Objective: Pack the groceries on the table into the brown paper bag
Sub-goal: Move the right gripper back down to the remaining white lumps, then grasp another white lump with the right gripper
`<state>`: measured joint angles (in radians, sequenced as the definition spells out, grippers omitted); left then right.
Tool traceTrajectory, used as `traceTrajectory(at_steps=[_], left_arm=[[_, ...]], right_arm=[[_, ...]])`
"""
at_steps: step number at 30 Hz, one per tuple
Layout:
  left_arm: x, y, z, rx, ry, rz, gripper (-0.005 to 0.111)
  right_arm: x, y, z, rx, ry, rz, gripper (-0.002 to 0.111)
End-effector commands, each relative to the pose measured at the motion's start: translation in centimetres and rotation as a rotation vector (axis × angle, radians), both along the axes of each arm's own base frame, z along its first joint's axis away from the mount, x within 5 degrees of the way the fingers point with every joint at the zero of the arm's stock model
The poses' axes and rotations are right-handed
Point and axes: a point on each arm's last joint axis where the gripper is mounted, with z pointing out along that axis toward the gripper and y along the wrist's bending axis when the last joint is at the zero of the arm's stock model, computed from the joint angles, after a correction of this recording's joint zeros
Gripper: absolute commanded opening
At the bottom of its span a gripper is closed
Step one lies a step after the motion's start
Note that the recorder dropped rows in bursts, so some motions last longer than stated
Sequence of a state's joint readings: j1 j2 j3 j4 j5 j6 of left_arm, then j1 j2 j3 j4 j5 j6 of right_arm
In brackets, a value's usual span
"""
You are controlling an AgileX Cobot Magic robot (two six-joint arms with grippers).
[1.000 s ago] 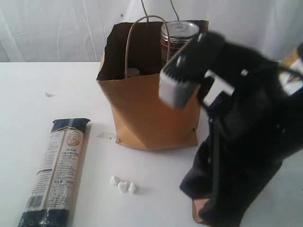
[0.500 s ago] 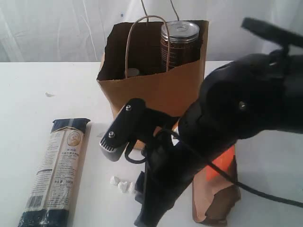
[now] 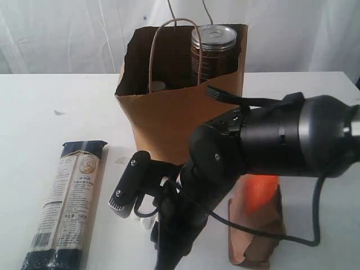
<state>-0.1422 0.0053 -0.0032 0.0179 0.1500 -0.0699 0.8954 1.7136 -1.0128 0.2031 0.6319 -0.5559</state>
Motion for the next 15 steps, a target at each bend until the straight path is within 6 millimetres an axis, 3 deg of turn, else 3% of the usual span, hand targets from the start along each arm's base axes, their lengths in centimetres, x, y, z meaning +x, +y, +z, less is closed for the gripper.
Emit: traceTrajectory(at_steps=[1,15], left_arm=[[0.0,0.0,-0.1,-0.010,0.000,0.000,0.000],[0.0,0.0,-0.1,-0.010,0.000,0.000,0.000]], right_arm=[[0.9,1.2,-0.3,0.017,-0.032,0.021,0.045],[2.9,3.6,-3.3,-0.036,0.005,0.043,0.045]])
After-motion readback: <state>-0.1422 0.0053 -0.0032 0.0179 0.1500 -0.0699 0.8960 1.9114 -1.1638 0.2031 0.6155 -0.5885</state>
